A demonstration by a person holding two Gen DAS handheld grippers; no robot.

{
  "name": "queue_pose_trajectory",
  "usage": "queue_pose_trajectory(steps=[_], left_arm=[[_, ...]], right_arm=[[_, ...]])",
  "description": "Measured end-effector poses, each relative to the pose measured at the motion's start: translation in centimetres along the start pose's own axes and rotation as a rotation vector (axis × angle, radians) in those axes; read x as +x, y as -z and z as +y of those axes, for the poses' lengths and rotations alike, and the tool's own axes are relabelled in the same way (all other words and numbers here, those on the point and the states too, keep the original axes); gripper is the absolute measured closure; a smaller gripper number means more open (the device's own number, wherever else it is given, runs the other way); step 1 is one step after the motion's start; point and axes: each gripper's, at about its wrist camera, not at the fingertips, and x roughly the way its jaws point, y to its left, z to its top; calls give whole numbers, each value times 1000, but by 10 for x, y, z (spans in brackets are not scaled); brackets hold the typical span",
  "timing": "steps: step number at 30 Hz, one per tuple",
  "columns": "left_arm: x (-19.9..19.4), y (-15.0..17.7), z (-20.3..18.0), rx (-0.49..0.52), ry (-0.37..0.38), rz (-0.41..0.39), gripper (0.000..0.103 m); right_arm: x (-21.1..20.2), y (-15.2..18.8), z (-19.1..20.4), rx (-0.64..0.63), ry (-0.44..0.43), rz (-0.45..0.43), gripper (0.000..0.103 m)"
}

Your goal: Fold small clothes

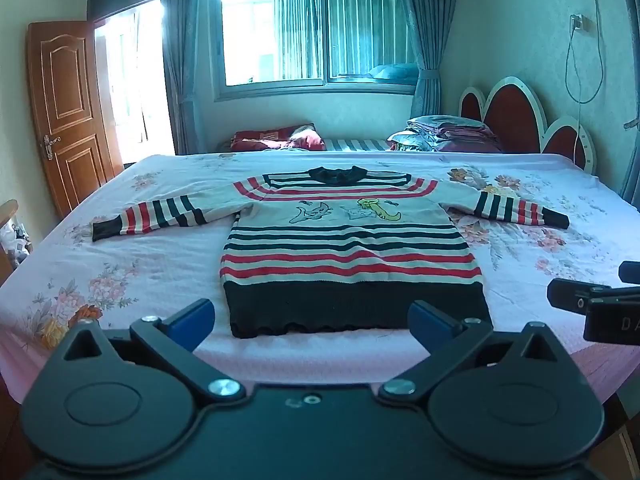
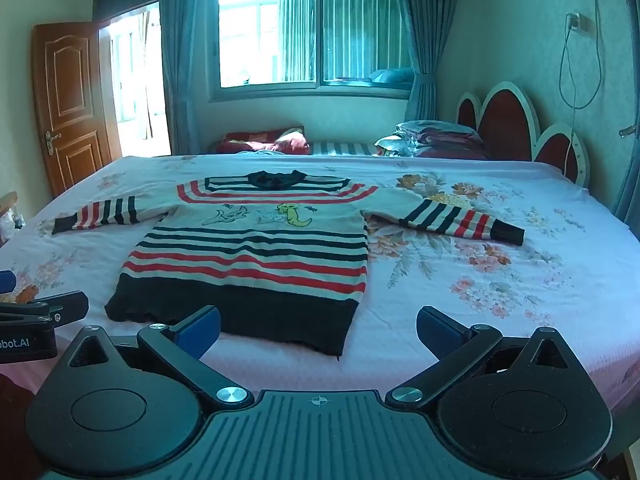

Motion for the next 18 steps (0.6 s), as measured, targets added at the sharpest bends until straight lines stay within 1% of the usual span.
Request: queue_pose_trajectory(steps=[7,18], left_arm=[[2,0,0,1,-10,-1,0],[0,0,-2,-1,-7,-8,0]], right_arm=[[1,0,1,2,-2,1,0],[0,-2,0,8,-4,-2,0]])
